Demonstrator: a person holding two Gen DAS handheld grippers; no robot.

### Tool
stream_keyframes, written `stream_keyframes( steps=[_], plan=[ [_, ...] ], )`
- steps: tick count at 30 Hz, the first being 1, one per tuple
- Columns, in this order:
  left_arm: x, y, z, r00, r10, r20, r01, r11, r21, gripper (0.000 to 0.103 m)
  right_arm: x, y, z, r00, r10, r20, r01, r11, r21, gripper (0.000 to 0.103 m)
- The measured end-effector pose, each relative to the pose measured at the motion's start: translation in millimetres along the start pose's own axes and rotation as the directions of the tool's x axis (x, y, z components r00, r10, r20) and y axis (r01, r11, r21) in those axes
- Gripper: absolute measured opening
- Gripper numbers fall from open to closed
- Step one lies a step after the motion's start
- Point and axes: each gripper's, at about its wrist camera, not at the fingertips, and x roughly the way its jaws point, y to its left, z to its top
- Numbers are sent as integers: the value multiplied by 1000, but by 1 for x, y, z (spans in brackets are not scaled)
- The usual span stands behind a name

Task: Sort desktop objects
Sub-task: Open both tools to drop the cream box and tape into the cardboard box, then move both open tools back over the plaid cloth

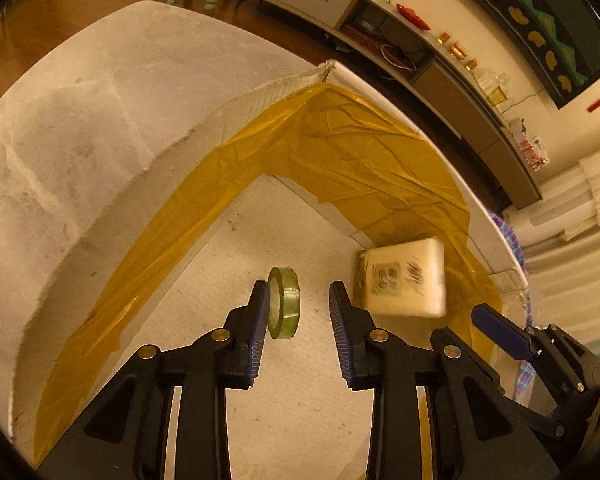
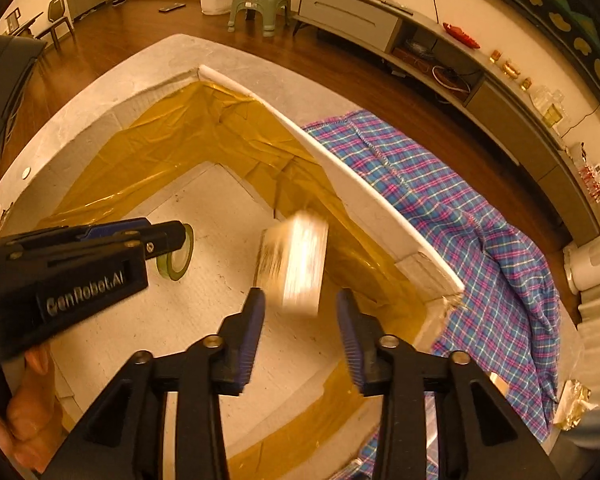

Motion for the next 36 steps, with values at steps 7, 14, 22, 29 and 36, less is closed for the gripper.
stream_keyframes(
  steps=[7,14,22,29,36],
  plan=[
    [-24,-1,1,998,-43,37,42,999,27,33,-19,-4,-10,999,13,43,-14,1000,24,45],
    [-54,6,-4,994,-49,93,43,997,65,33,-46,-4,-37,990,94,108,-100,993,54,49],
    [-97,-3,-34,983,-92,160,67,986,155,33,-105,-7,-95,933,208,294,-241,967,82,54],
    [-138,-37,-97,961,-120,251,34,946,322,33,-143,-16,-151,882,247,401,-309,946,98,54],
    [-146,-89,-157,956,-218,195,89,852,516,33,-165,-39,-207,859,184,478,-290,944,160,60]
  ],
)
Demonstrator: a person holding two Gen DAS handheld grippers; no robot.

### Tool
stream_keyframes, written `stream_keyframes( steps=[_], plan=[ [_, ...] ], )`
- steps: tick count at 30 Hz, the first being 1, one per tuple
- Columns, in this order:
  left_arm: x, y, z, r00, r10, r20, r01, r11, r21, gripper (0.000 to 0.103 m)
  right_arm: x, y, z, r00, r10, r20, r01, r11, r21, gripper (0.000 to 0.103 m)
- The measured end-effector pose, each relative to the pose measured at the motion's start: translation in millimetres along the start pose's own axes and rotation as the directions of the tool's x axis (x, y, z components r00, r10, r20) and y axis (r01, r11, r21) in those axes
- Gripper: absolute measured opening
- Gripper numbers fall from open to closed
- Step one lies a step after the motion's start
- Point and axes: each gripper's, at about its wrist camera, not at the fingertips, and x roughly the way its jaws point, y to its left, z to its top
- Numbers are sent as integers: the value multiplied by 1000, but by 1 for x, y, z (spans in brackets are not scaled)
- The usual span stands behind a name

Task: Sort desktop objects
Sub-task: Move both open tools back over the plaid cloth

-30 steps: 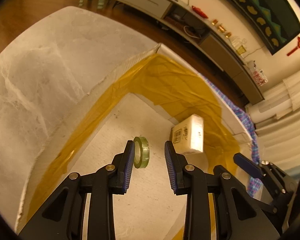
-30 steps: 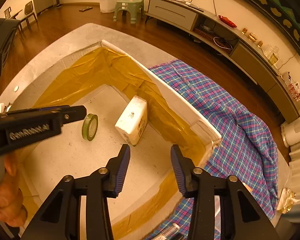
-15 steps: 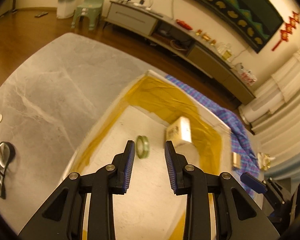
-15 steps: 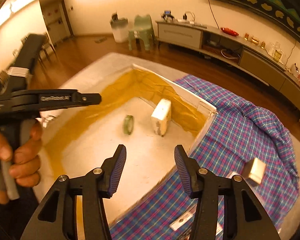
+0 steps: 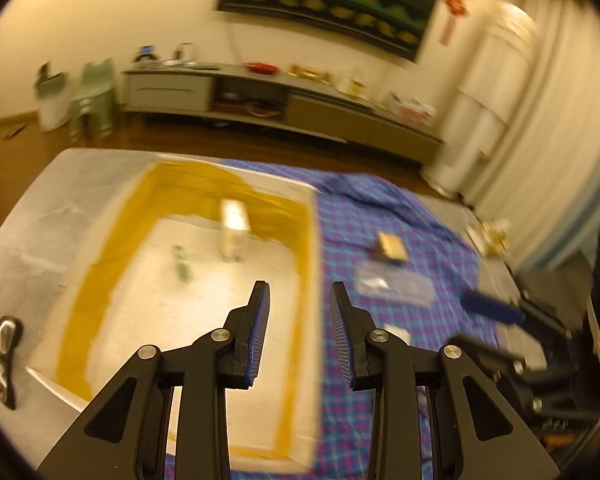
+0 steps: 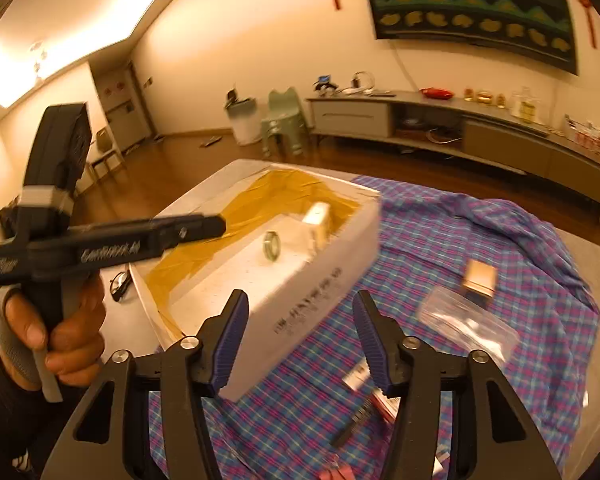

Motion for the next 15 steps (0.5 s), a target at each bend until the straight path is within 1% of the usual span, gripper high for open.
stream_keyframes(
  steps=[1,3,6,8,12,15],
  plan=[
    [1,-8,-4,1000,-8,-9,9,1000,20,33,-5,-6,-6,1000,-11,8,11,1000,14,62],
    [8,-29,-15,999,-20,-40,23,997,70,33,-10,-20,-16,1000,-26,2,26,998,51,62],
    [23,-52,-30,995,-37,-97,49,992,117,33,-11,-44,-32,998,-61,-34,65,991,119,62],
    [33,-68,-39,990,-47,-133,67,987,145,33,-12,-65,-44,995,-82,-65,93,978,184,62],
    [58,-92,-55,980,-44,-194,84,976,200,33,-12,-108,-77,982,-117,-150,160,932,324,62],
    [73,-102,-63,974,-42,-222,91,972,217,33,-8,-132,-113,972,-89,-219,179,882,436,62]
  ],
)
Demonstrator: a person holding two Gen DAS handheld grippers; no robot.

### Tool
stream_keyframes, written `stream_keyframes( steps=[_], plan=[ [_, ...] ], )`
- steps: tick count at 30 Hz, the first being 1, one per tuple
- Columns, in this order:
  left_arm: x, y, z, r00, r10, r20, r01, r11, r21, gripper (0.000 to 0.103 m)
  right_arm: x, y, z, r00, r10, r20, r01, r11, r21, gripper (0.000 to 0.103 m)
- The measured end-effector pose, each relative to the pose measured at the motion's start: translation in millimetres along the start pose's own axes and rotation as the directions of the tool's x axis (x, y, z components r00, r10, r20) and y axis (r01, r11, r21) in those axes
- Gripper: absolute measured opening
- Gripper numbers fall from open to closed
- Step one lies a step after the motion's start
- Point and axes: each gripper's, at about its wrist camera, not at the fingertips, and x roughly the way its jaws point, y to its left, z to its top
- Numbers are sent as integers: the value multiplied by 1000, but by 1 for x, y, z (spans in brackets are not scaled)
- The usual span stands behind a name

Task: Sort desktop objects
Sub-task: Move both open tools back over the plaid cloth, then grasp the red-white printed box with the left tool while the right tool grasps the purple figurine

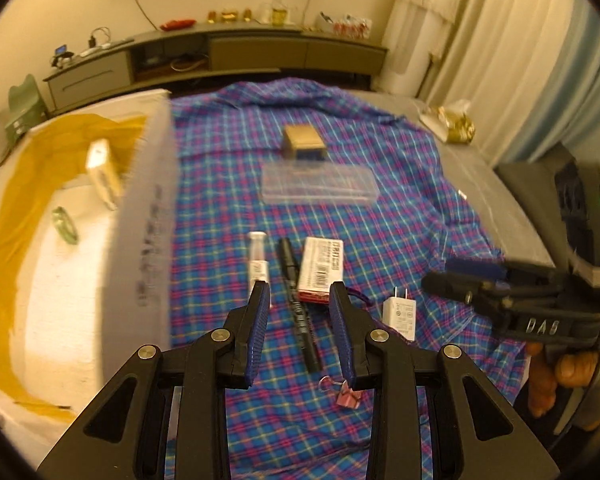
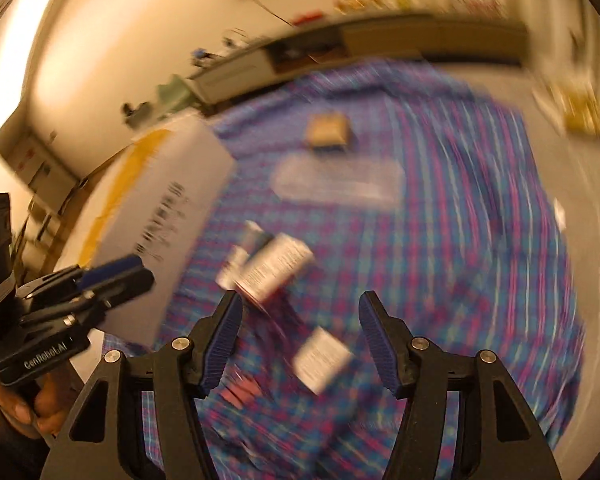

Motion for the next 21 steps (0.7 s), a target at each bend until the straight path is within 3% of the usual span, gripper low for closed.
stream_keyframes(
  steps=[5,10,15,21],
  plan=[
    [29,-12,7,999,-22,-38,21,1000,-8,35,18,-14,-19,997,3,-80,1,999,51,60],
    [56,-17,16,997,-38,-70,36,999,-34,35,21,30,-24,997,12,-76,-26,982,-189,60],
    [85,-22,19,992,-48,-116,45,999,-23,38,50,56,-40,993,-108,-37,84,910,-406,63],
    [116,-14,12,986,-32,-165,28,999,-27,41,58,64,-47,991,-131,28,126,841,-526,66]
  ],
)
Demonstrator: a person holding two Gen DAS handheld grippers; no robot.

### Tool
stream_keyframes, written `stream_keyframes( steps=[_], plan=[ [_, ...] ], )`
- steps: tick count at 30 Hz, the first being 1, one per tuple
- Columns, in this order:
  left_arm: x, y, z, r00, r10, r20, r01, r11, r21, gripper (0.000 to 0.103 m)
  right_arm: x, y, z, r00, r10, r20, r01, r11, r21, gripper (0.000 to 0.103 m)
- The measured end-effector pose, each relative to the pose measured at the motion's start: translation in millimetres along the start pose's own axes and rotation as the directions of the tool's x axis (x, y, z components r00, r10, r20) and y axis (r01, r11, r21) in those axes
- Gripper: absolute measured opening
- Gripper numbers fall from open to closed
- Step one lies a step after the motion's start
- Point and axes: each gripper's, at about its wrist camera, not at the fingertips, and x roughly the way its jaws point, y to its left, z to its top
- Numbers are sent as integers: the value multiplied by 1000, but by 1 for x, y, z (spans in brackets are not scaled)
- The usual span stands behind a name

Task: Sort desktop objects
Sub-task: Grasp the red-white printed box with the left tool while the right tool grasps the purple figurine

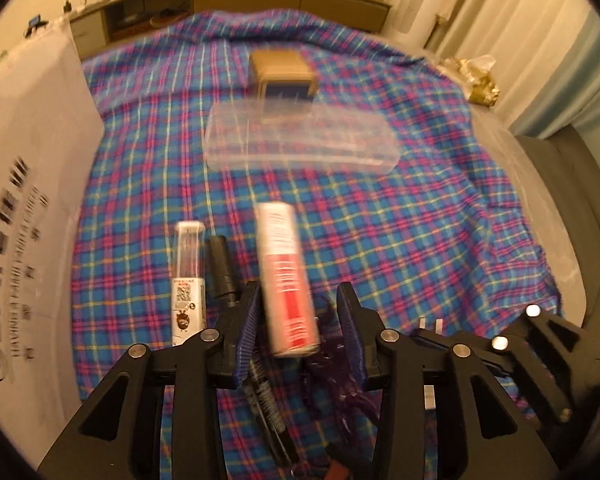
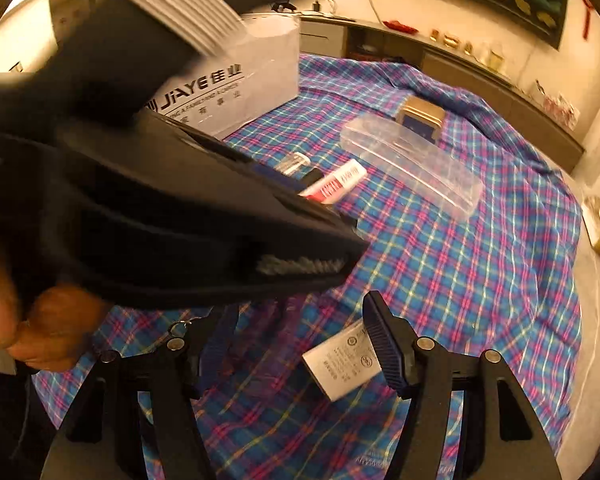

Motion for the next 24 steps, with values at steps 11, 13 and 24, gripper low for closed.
stream_keyframes(
  steps=[11,13,24],
  plan=[
    [-11,23,11,997,-22,75,28,997,-76,15,4,-30,-3,991,122,-51,-114,984,136,35],
    [-13,26,10,997,-22,80,29,996,-89,14,2,-35,-4,989,139,-44,-131,978,161,31],
    [-47,27,8,990,-29,141,42,995,-93,14,19,-16,6,993,102,-52,-97,991,88,45]
  ],
)
